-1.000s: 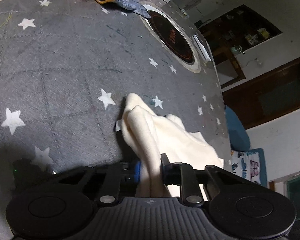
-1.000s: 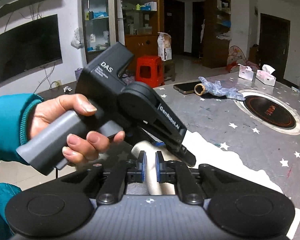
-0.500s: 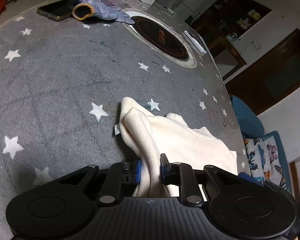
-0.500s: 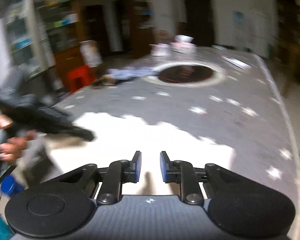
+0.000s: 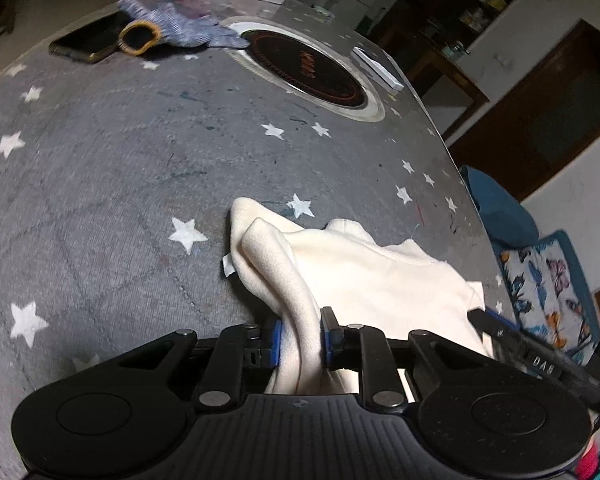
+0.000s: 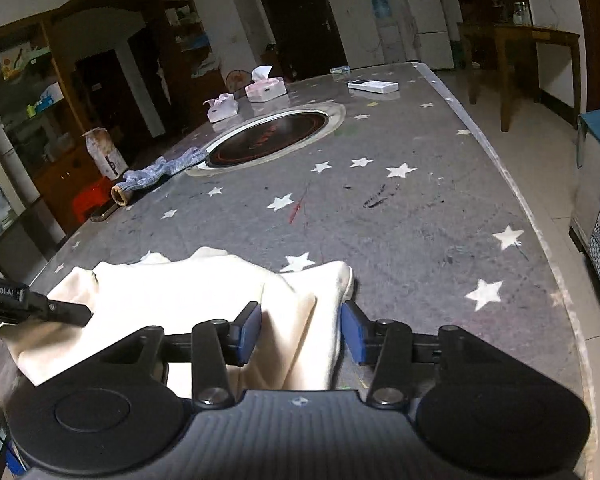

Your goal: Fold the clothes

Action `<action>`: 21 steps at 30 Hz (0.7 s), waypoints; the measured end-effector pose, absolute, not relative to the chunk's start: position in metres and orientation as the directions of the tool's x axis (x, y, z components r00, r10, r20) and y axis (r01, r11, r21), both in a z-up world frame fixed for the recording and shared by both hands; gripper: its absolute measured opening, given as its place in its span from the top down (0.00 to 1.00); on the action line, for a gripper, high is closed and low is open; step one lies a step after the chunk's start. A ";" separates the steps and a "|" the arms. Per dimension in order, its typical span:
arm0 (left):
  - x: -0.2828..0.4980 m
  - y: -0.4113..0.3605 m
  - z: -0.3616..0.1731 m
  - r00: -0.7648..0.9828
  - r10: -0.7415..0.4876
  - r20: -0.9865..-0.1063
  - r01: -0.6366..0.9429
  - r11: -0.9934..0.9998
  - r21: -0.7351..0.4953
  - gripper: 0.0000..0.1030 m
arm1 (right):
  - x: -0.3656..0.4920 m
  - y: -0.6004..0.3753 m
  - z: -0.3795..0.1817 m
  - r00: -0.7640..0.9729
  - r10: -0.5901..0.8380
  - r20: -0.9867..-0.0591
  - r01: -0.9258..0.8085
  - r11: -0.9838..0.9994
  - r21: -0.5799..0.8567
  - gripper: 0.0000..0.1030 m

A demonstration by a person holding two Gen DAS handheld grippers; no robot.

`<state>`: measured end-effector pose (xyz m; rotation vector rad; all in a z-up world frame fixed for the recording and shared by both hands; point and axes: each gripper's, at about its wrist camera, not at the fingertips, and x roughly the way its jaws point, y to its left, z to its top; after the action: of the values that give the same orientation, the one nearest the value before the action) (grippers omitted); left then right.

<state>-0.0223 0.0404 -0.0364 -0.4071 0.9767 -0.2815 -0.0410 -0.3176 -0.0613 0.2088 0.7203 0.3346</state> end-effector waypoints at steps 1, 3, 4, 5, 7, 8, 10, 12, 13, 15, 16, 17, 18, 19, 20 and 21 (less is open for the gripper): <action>-0.022 0.039 -0.036 0.535 -0.403 -0.743 0.057 0.894 -0.444 0.80 | -0.041 -0.316 -0.061 0.698 0.378 -0.608 -0.232 0.923 0.307 0.60; -0.023 0.034 -0.034 0.542 -0.389 -0.745 0.079 0.906 -0.416 0.80 | -0.044 -0.312 -0.060 0.689 0.390 -0.610 -0.242 0.918 0.314 0.76; -0.023 0.033 -0.033 0.545 -0.383 -0.746 0.089 0.911 -0.402 0.80 | -0.044 -0.310 -0.060 0.686 0.395 -0.611 -0.247 0.917 0.315 0.83; -0.023 0.031 -0.031 0.550 -0.377 -0.745 0.103 0.916 -0.388 0.81 | -0.045 -0.309 -0.058 0.690 0.394 -0.607 -0.247 0.917 0.314 0.89; -0.024 0.027 -0.026 0.562 -0.369 -0.740 0.131 0.923 -0.361 0.81 | -0.048 -0.307 -0.053 0.705 0.382 -0.597 -0.241 0.921 0.305 0.89; -0.024 0.026 -0.023 0.569 -0.369 -0.735 0.144 0.925 -0.352 0.81 | -0.049 -0.307 -0.049 0.714 0.376 -0.590 -0.238 0.923 0.302 0.89; -0.024 0.023 -0.016 0.584 -0.368 -0.724 0.170 0.927 -0.334 0.82 | -0.052 -0.307 -0.041 0.732 0.368 -0.574 -0.235 0.926 0.294 0.90; -0.023 0.018 -0.008 0.596 -0.373 -0.711 0.198 0.927 -0.320 0.82 | -0.057 -0.308 -0.032 0.750 0.363 -0.553 -0.239 0.928 0.285 0.90; -0.023 0.015 -0.005 0.602 -0.376 -0.705 0.211 0.926 -0.313 0.82 | -0.059 -0.309 -0.028 0.757 0.361 -0.544 -0.241 0.929 0.280 0.90; -0.021 0.009 0.001 0.611 -0.380 -0.695 0.233 0.925 -0.301 0.82 | -0.066 -0.310 -0.016 0.778 0.353 -0.521 -0.246 0.933 0.265 0.90; -0.020 0.005 0.004 0.615 -0.382 -0.690 0.244 0.924 -0.295 0.82 | -0.068 -0.311 -0.011 0.786 0.347 -0.511 -0.246 0.935 0.256 0.90; -0.019 0.001 0.007 0.619 -0.384 -0.685 0.254 0.923 -0.289 0.82 | -0.070 -0.312 -0.008 0.793 0.341 -0.504 -0.246 0.937 0.248 0.90; -0.018 -0.002 0.009 0.621 -0.387 -0.682 0.263 0.922 -0.284 0.82 | -0.073 -0.314 -0.002 0.805 0.331 -0.492 -0.243 0.941 0.236 0.90; -0.017 -0.006 0.012 0.622 -0.390 -0.679 0.273 0.921 -0.280 0.82 | -0.075 -0.315 0.003 0.813 0.325 -0.484 -0.240 0.943 0.229 0.90; -0.016 -0.009 0.014 0.624 -0.394 -0.675 0.282 0.919 -0.275 0.82 | -0.076 -0.317 0.007 0.820 0.318 -0.476 -0.237 0.946 0.222 0.90; -0.015 -0.013 0.017 0.624 -0.398 -0.672 0.294 0.917 -0.270 0.82 | -0.078 -0.319 0.011 0.828 0.308 -0.468 -0.231 0.949 0.215 0.90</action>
<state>-0.0148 -0.0130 0.0165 -0.1392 0.8041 -0.3984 -0.0777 -0.3191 0.0112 0.1515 0.5218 0.2874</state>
